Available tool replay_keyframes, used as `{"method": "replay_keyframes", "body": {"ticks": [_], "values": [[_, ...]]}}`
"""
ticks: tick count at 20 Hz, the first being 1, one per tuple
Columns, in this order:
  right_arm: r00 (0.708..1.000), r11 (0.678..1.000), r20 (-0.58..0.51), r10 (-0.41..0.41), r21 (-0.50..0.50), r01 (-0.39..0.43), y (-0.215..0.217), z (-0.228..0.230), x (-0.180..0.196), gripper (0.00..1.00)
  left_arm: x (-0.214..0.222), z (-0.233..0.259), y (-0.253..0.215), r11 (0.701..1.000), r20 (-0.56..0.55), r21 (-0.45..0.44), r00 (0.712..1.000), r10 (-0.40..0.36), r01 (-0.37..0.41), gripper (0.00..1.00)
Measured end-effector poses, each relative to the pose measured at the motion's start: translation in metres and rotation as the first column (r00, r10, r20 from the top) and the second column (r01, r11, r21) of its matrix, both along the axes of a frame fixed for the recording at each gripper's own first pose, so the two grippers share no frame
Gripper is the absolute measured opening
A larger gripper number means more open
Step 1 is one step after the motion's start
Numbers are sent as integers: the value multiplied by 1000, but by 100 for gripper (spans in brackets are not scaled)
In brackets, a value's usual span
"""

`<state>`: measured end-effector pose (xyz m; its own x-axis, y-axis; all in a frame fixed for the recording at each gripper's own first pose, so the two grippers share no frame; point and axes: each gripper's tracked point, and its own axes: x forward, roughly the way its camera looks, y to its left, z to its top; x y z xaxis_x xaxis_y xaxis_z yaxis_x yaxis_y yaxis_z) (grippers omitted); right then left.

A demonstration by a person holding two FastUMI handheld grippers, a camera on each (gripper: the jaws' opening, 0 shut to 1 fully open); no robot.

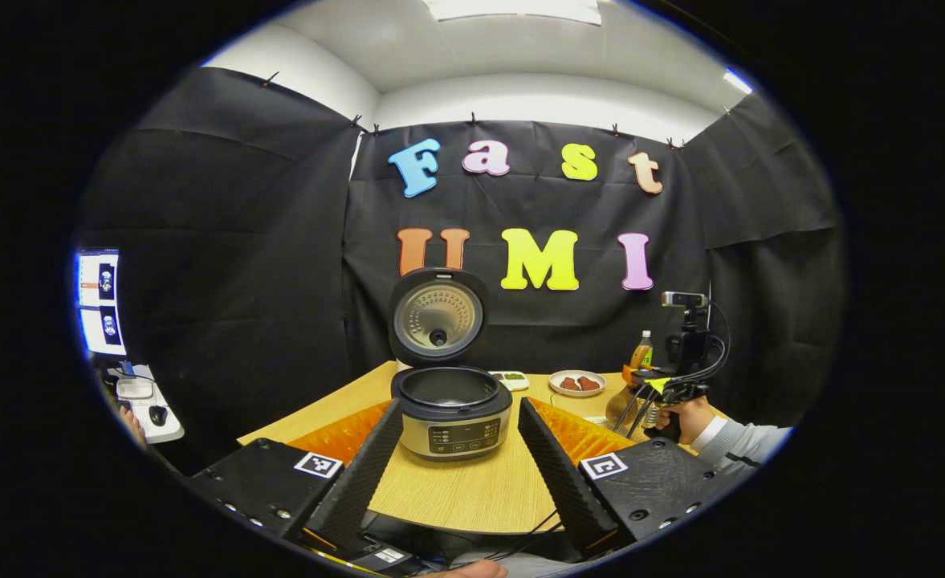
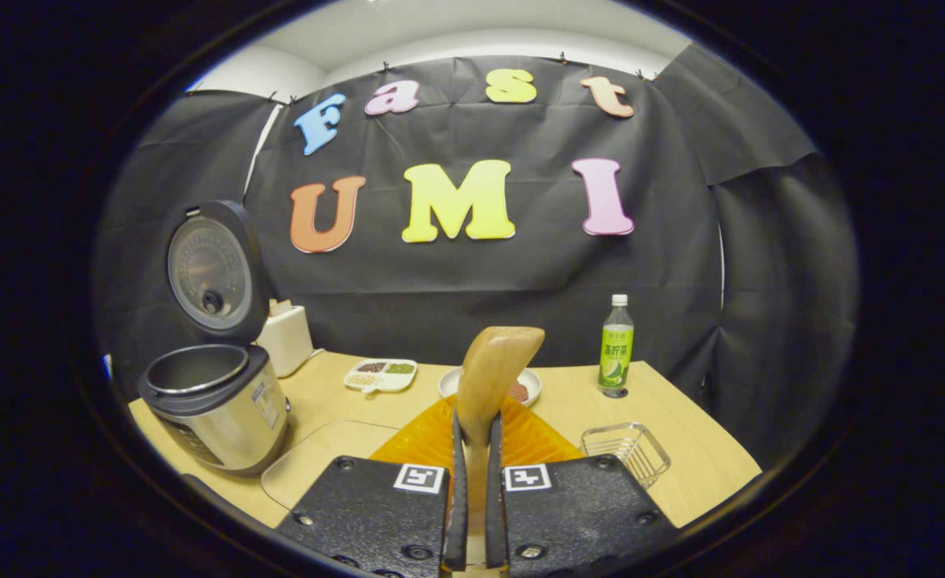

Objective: Close the left gripper, press the button to open the rice cooker; take a wooden spoon from the chopstick holder with the right hand, scoop a spoonful of rice and pour it into the rice cooker, then put the wooden spoon back into the chopstick holder.

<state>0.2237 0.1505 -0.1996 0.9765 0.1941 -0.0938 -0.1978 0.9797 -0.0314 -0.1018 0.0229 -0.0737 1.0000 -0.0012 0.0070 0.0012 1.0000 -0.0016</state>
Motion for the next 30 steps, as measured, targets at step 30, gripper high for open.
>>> {"method": "replay_keyframes", "body": {"ticks": [30], "values": [[854, 729, -409, 322, 683, 53, 67, -57, -1, 10, 3, -28, 17, 1000, -69, -28, 998, 6, -8, 93]]}}
